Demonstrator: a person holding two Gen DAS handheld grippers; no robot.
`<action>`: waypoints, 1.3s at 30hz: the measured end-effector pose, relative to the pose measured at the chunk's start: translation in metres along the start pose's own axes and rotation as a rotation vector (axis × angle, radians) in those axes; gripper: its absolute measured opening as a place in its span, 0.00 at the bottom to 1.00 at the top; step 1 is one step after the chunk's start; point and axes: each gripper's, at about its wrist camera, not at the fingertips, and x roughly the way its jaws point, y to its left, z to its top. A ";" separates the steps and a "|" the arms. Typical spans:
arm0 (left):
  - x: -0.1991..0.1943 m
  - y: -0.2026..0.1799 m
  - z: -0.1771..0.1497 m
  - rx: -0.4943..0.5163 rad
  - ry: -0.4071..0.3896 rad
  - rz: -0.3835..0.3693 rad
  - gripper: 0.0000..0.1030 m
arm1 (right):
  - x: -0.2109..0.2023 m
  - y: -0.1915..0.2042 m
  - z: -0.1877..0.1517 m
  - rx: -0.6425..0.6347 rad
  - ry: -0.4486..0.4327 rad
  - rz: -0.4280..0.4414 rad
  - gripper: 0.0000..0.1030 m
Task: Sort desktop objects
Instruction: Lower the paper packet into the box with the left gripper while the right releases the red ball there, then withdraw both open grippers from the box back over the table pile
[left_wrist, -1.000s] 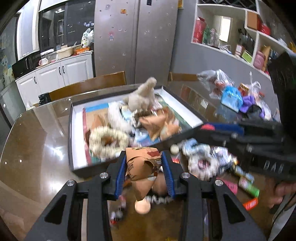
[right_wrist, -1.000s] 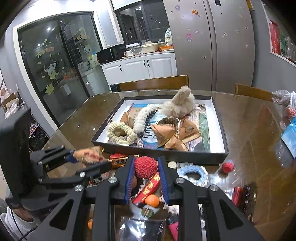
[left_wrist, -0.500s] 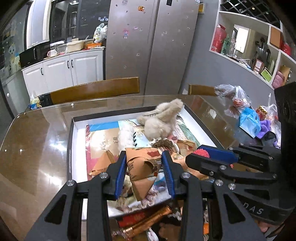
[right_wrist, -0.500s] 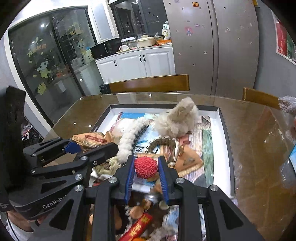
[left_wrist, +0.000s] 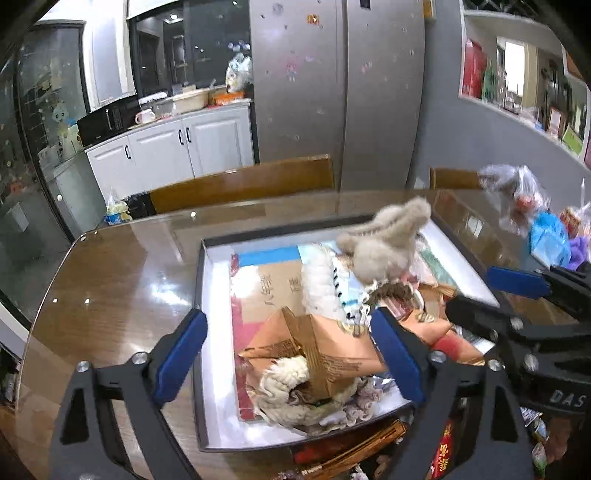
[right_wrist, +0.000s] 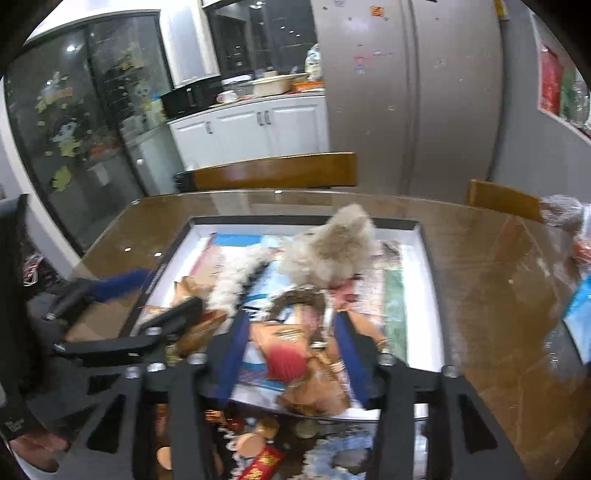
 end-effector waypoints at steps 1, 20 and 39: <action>-0.002 0.002 0.001 -0.005 0.003 -0.017 0.90 | -0.002 -0.002 0.000 0.004 -0.001 -0.006 0.72; -0.041 0.015 0.001 -0.012 -0.017 -0.022 0.95 | -0.038 0.014 0.004 -0.015 -0.019 -0.120 0.81; -0.145 -0.017 -0.065 0.058 -0.028 -0.105 0.96 | -0.148 0.040 -0.039 -0.041 -0.144 -0.106 0.81</action>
